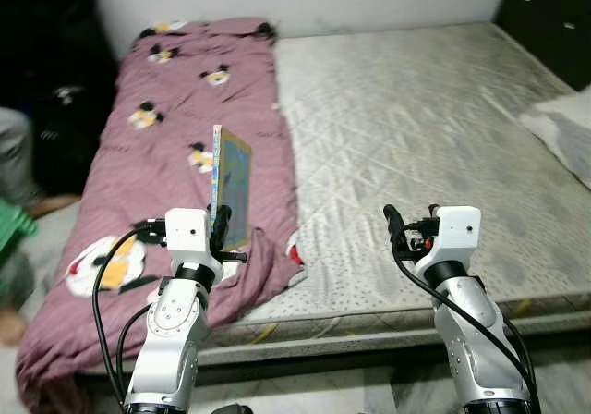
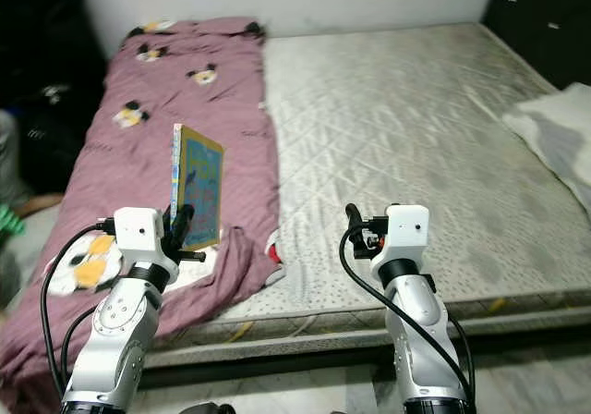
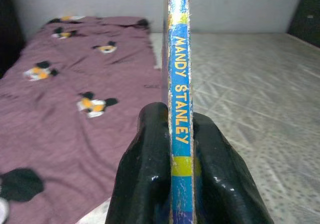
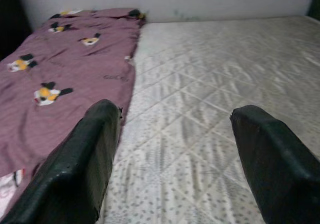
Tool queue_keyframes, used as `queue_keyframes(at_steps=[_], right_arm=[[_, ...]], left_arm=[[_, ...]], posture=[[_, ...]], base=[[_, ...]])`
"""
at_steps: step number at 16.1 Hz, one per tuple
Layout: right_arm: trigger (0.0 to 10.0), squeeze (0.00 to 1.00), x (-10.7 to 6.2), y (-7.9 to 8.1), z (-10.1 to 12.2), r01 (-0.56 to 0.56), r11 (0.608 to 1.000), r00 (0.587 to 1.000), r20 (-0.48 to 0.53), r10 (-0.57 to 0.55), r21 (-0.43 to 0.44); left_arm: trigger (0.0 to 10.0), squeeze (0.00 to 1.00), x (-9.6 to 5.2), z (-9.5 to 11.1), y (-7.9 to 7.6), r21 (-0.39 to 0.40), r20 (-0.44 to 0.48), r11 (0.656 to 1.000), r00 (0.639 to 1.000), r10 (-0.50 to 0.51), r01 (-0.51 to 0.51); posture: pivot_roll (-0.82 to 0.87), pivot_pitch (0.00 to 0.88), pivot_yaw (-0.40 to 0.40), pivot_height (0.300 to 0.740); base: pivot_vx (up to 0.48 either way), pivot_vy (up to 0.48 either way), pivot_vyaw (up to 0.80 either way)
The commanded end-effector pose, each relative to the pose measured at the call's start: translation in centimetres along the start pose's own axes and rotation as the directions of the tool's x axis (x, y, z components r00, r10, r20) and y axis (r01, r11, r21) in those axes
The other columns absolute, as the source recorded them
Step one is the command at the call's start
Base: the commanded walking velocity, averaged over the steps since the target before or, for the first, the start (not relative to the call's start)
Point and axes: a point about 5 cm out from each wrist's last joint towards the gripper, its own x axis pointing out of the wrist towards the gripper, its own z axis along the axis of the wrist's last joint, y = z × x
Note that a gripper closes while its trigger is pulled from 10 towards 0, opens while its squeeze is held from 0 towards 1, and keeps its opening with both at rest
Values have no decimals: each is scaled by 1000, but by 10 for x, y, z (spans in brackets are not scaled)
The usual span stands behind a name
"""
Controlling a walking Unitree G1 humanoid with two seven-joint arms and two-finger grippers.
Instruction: Clean up the room
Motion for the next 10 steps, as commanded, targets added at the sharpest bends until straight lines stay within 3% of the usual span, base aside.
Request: queue_keyframes(at_steps=[1,10], right_arm=[[10000,0,0,4,-1,-20,1000,1000,-2,20,-4],[10000,0,1,2,-4,-16,1000,1000,-19,16,-7]], left_arm=[[10000,0,1,6,3,17,28,1000,1000,9,-9],[10000,0,2,5,2,16,22,1000,1000,11,-11]], posture=[[0,88,40,740],[-3,90,39,740]], base=[[0,0,506],[0,0,0]])
